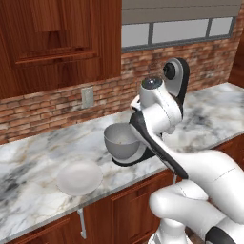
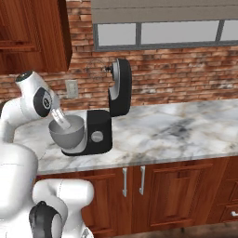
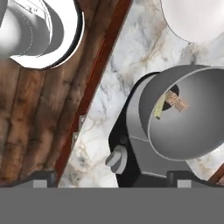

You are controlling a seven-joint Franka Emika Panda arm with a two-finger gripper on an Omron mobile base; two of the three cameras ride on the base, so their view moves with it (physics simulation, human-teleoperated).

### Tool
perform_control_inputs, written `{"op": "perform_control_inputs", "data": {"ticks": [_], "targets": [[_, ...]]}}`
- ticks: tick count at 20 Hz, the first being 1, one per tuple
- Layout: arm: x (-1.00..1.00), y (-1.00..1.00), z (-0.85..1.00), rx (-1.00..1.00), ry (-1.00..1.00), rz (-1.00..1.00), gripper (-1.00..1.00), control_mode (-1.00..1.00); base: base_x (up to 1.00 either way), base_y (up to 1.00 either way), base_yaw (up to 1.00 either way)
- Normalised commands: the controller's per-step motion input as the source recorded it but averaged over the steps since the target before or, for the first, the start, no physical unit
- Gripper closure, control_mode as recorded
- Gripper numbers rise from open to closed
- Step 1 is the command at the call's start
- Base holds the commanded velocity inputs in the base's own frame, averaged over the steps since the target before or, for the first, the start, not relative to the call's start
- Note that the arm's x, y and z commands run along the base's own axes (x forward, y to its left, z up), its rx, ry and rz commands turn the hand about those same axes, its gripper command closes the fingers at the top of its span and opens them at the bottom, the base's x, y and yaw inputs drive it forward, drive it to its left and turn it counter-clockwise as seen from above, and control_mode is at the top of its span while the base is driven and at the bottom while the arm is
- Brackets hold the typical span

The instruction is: Add butter and sugar cubes to the stand mixer bowl and then turn on the stand mixer to begin making frosting.

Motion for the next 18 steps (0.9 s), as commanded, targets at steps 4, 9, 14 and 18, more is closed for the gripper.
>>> {"op": "perform_control_inputs", "data": {"ticks": [4, 9, 14, 18], "targets": [[-0.21, -0.89, 0.19, 0.18, -0.07, 0.15, -1.00, -1.00, 0.00, 0.00, 0.00], [-0.01, -0.96, 0.09, 0.21, -0.09, 0.08, -1.00, -1.00, 0.00, 0.00, 0.00], [0.07, -0.89, 0.01, 0.19, -0.01, 0.04, -1.00, -1.00, 0.00, 0.00, 0.00], [0.31, -0.83, 0.00, 0.18, 0.00, 0.00, -1.00, -1.00, 0.00, 0.00, 0.00]]}}
